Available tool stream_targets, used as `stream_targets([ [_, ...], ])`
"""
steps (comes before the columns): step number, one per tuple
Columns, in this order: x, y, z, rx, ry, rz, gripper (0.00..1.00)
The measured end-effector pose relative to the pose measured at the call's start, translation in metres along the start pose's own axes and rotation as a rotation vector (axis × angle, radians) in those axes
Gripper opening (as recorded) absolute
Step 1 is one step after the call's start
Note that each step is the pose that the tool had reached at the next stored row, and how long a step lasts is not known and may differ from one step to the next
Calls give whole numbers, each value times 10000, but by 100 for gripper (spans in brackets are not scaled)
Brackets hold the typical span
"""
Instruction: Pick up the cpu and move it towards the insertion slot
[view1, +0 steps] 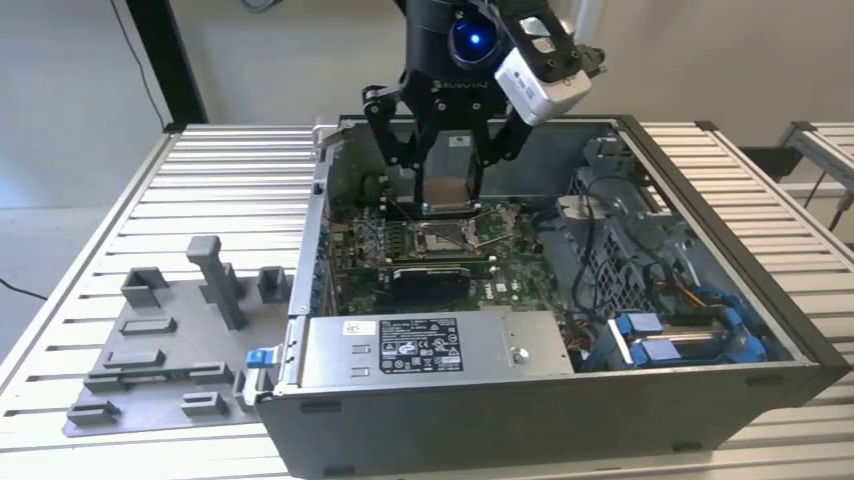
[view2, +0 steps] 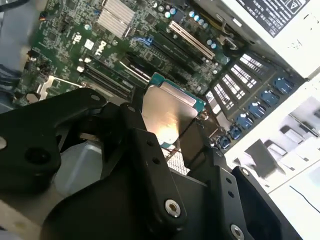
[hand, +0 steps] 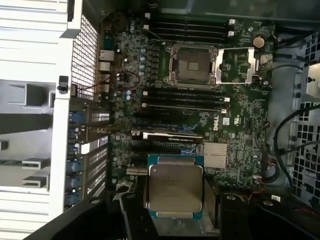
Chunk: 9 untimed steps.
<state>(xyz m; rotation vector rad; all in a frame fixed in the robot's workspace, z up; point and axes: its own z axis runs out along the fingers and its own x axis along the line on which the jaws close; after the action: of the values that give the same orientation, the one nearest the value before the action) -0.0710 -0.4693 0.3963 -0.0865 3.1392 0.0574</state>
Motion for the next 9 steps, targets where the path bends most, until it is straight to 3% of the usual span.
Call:
stream_targets([
  [9,-303,-17,0,0,2,0,0],
])
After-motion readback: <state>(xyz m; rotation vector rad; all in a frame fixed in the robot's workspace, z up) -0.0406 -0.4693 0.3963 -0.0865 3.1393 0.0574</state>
